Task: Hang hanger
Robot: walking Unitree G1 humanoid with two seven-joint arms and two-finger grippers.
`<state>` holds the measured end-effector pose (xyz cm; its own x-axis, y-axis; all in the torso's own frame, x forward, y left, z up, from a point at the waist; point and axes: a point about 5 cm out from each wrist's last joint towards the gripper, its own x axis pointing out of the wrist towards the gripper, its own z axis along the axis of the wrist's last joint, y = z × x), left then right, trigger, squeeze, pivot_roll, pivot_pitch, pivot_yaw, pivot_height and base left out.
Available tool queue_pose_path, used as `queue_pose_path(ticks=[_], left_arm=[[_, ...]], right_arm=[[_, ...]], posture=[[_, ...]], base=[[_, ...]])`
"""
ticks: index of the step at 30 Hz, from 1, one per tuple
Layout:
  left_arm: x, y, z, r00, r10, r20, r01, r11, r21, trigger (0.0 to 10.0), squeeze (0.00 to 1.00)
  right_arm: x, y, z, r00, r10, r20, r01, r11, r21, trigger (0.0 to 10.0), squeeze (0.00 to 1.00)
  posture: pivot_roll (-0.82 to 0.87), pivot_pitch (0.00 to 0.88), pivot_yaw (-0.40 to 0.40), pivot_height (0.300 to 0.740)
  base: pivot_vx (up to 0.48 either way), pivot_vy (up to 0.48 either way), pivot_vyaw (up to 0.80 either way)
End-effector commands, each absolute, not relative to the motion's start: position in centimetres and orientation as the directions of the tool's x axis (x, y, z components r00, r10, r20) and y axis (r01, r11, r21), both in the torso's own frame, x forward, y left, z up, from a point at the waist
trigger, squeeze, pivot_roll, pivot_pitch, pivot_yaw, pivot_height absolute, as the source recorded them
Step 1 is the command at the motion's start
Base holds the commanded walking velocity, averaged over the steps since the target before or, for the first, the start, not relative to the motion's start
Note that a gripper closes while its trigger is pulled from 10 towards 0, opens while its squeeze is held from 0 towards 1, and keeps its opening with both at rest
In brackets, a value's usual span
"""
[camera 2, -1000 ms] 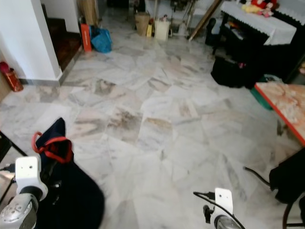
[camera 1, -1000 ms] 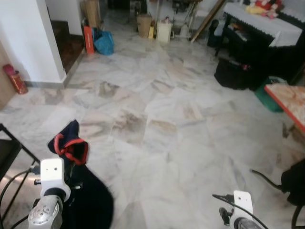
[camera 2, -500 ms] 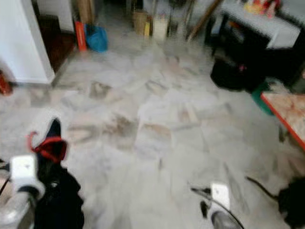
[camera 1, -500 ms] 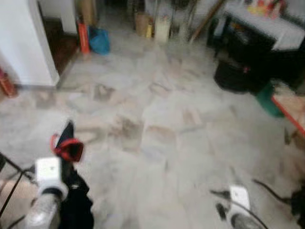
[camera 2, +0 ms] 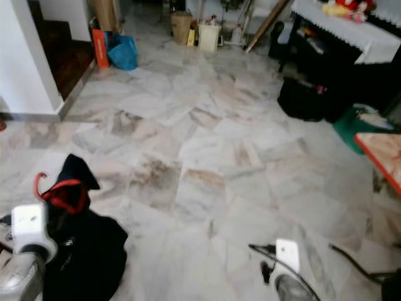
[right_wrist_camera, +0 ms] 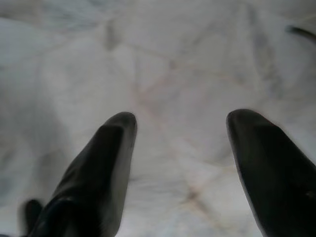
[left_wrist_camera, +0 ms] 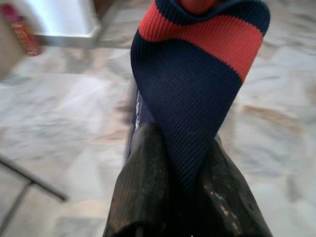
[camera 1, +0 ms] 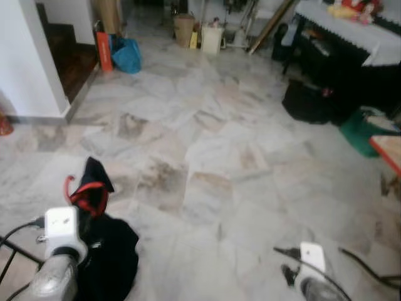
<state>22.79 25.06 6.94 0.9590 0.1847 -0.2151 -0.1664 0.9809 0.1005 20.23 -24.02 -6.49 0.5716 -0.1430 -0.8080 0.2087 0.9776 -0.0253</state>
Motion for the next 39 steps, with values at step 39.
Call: queue_pose_path(ticks=[39], left_arm=[[22.92, 25.27, 7.73, 0.968, 0.172, -0.184, -0.151, 0.981, 0.123, 10.0, 0.00]], right_arm=[[20.86, -24.13, -6.10, 0.585, -0.145, -0.798, 0.207, 0.978, -0.026, 10.0, 0.00]], posture=[[0.11, 0.000, -0.109, 0.716]], base=[[0.365, 0.000, 0.00]])
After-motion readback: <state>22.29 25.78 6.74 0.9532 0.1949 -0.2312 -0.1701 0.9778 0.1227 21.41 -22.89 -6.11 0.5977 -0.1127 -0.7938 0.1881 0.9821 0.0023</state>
